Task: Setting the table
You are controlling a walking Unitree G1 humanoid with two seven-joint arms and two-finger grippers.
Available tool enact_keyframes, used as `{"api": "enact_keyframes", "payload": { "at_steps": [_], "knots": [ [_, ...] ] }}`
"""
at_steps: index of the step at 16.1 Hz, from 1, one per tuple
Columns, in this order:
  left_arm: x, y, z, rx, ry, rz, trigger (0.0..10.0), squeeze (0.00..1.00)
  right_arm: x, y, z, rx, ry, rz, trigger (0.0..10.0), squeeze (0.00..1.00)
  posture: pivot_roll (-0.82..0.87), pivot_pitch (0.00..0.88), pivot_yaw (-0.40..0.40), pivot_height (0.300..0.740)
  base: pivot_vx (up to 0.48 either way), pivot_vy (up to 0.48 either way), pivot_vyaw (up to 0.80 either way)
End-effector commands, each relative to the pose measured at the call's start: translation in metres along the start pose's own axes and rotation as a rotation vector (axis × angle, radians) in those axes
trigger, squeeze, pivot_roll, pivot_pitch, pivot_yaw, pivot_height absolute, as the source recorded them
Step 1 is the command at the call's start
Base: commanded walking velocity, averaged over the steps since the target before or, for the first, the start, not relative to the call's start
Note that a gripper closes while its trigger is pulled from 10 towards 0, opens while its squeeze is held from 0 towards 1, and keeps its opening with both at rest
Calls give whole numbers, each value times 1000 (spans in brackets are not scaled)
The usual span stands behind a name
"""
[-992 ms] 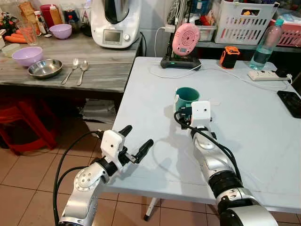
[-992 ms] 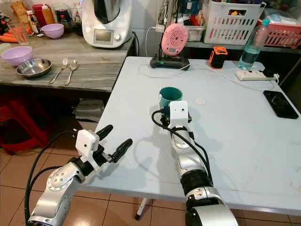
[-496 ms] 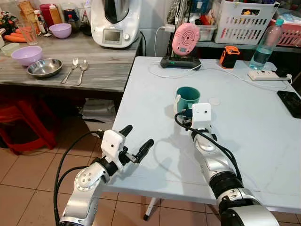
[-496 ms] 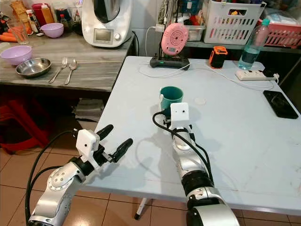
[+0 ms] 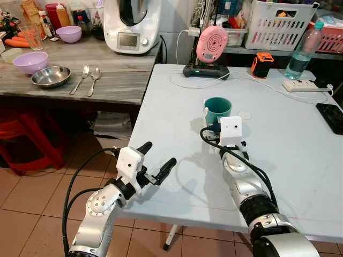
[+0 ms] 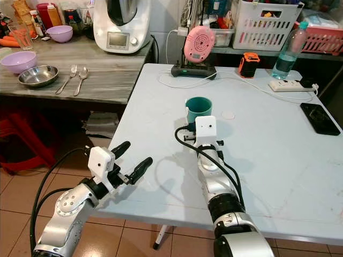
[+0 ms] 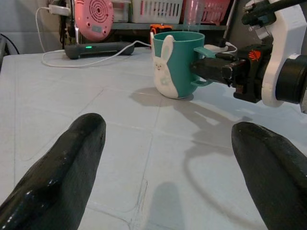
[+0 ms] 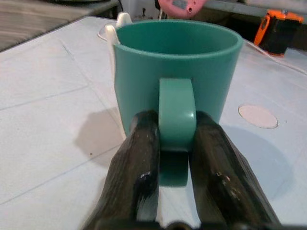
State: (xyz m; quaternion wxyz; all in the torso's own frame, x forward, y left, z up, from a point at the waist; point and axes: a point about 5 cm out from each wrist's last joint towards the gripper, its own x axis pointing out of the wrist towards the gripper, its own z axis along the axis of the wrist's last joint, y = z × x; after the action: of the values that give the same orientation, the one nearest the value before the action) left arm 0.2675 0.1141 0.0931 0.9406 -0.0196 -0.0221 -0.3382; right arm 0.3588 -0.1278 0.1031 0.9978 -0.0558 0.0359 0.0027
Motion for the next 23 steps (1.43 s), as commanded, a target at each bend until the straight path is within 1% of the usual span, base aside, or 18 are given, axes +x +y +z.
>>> {"api": "enact_keyframes", "payload": {
  "at_steps": [1,7,8,9,10,11,12,13,16,18,20,23],
  "knots": [
    [1,-1,0,4,5,-5,10000,0,3,-1,4,-3,-12,0,0,0,-6,6,-22,740,0,0,0],
    [2,-1,0,8,6,-2,10000,0,0,-3,4,10,-24,1,0,0,-9,10,-22,740,0,0,0],
    [3,3,0,26,5,45,10000,0,-1,-3,4,25,-28,-1,0,0,-9,10,-22,740,0,0,0],
    [3,5,-1,23,20,75,10000,0,-2,-3,6,43,-36,-3,0,0,-9,10,-22,740,0,0,0],
    [4,9,-2,29,30,118,10000,0,-3,-2,8,61,-52,0,8706,0,-9,10,-22,740,0,0,0],
    [5,15,-2,45,43,168,10000,0,-6,-2,11,91,-78,3,10000,0,-7,10,-22,740,0,0,0],
    [5,17,-2,42,43,183,10000,0,-8,-2,14,100,-98,10,10000,0,-7,10,-22,740,0,0,0],
    [5,19,0,31,42,186,10000,0,-16,-6,15,99,-134,6,10000,0,-7,10,-22,740,0,0,0],
    [6,18,0,23,34,179,10000,0,-32,-16,11,95,-148,-9,10000,0,-12,13,-19,740,0,86,0],
    [8,18,0,19,33,177,10000,0,-41,-24,6,90,-141,-24,10000,0,-12,13,-19,740,0,306,-522],
    [9,17,0,20,34,170,10000,0,-48,-30,3,85,-125,-40,10000,0,-19,15,-13,740,0,347,-584],
    [9,17,0,24,35,167,10000,0,-51,-31,4,84,-117,-40,10000,0,-19,15,-13,740,0,400,-744]
  ]
}}
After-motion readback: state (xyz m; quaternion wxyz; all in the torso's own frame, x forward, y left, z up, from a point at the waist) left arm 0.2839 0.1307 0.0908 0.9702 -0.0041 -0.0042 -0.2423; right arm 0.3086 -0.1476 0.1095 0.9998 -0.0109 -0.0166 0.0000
